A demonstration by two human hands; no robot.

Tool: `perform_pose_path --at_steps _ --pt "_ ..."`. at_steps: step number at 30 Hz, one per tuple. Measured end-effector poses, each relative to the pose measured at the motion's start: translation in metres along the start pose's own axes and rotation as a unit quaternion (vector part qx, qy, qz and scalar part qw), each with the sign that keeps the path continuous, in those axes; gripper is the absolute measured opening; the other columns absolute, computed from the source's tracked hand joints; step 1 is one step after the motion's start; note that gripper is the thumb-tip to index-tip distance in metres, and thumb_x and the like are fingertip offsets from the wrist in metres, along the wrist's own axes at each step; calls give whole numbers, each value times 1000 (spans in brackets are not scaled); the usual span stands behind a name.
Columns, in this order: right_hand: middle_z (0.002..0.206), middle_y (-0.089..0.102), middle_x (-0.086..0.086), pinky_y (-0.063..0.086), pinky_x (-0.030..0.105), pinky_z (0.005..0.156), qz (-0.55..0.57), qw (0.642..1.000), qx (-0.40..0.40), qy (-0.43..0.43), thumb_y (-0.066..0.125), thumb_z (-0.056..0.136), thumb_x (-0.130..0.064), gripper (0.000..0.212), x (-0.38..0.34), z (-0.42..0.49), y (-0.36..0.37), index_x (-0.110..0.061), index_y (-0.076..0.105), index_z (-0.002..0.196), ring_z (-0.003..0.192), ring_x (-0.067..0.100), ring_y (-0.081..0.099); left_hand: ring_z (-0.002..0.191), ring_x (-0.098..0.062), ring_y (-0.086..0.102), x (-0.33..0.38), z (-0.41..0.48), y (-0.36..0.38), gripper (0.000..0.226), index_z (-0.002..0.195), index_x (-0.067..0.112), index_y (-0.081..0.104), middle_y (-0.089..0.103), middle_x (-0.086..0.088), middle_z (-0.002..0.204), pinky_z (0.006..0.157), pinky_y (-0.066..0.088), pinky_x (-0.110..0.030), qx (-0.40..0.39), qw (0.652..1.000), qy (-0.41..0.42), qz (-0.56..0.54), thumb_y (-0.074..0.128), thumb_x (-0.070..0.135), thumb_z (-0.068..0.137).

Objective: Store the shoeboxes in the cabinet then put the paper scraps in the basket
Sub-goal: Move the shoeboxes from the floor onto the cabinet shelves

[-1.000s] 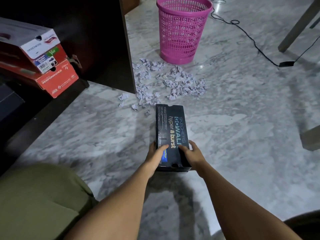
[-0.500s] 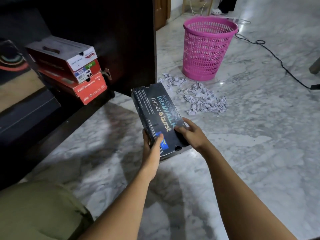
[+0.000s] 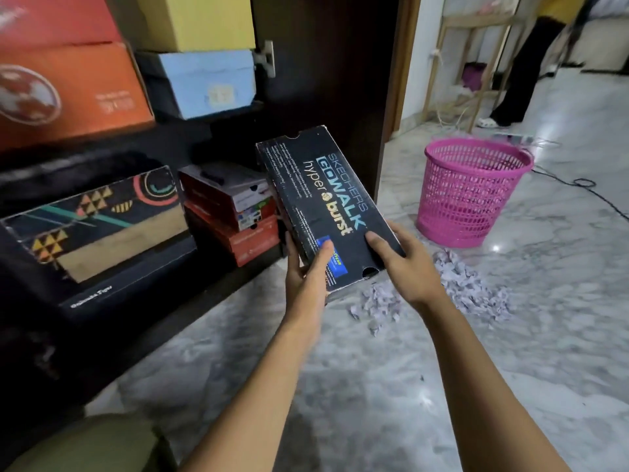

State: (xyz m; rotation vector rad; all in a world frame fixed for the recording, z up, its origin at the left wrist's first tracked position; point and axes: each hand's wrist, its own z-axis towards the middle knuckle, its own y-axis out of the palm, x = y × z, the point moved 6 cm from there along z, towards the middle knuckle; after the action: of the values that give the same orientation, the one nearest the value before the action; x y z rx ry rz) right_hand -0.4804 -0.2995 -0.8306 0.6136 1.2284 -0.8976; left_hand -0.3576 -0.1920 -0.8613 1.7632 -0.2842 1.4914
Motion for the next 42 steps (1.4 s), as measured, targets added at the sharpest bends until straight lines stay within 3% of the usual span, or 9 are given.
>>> perform_pose_path --at_steps 5,9,16,21,25,31,36,40,42 --pt "119 64 -13 53 14 78 -31 994 39 -98 66 91 -37 49 -69 24 -1 -34 48 136 99 -5 65 100 -19 71 71 25 25 44 125 47 56 72 8 113 88 57 -48 -19 1000 9 -16 71 34 85" --pt "128 57 -20 46 9 86 -44 982 -13 -181 64 90 -29 64 -120 33 15 -30 34 147 113 -10 57 96 -23 72 139 44 40 61 124 51 53 72 4 114 86 57 -51 13 1000 5 -11 78 45 69" --pt "127 56 -21 44 6 85 -20 960 17 -280 61 89 -37 64 -213 81 31 -33 34 147 114 -12 54 64 -16 74 256 59 68 40 116 37 63 77 3 82 65 62 -43 -26 999 27 24 73 42 78" --pt "132 55 -13 47 27 100 -25 952 22 -303 58 87 -51 68 -257 140 50 -37 30 147 122 4 55 47 -16 69 316 88 78 40 114 32 64 75 1 73 49 58 -41 -44 997 20 52 72 43 77" --pt "134 47 -10 42 20 99 -70 950 46 -299 59 90 -49 64 -292 190 70 -36 32 147 117 -2 50 40 -19 60 357 122 81 31 85 20 66 66 -1 50 68 57 -36 -29 998 -10 60 73 48 75" --pt "127 39 -5 48 30 86 -147 950 97 -257 58 92 -50 66 -325 256 104 -29 30 149 103 5 51 93 -33 70 401 183 75 49 102 13 71 75 -13 94 92 49 -56 -29 996 -58 66 72 53 74" --pt "128 51 -2 54 44 91 -183 960 86 -194 64 88 -51 55 -317 311 131 -32 42 134 106 16 59 93 -24 63 420 229 60 44 89 14 63 68 -7 107 93 50 -40 -18 989 -39 140 68 57 78" --pt "128 54 2 54 42 91 -230 962 57 -135 67 88 -47 50 -318 341 142 -29 49 131 110 19 57 137 -20 40 431 249 47 81 146 25 42 38 -1 153 107 34 -34 5 955 113 275 69 61 78" --pt "130 53 1 53 41 92 -218 964 40 -144 68 87 -45 53 -320 348 148 -30 48 134 111 19 56 145 -16 27 435 258 46 91 152 35 28 25 2 160 114 27 -32 -1 934 180 307 72 60 76"
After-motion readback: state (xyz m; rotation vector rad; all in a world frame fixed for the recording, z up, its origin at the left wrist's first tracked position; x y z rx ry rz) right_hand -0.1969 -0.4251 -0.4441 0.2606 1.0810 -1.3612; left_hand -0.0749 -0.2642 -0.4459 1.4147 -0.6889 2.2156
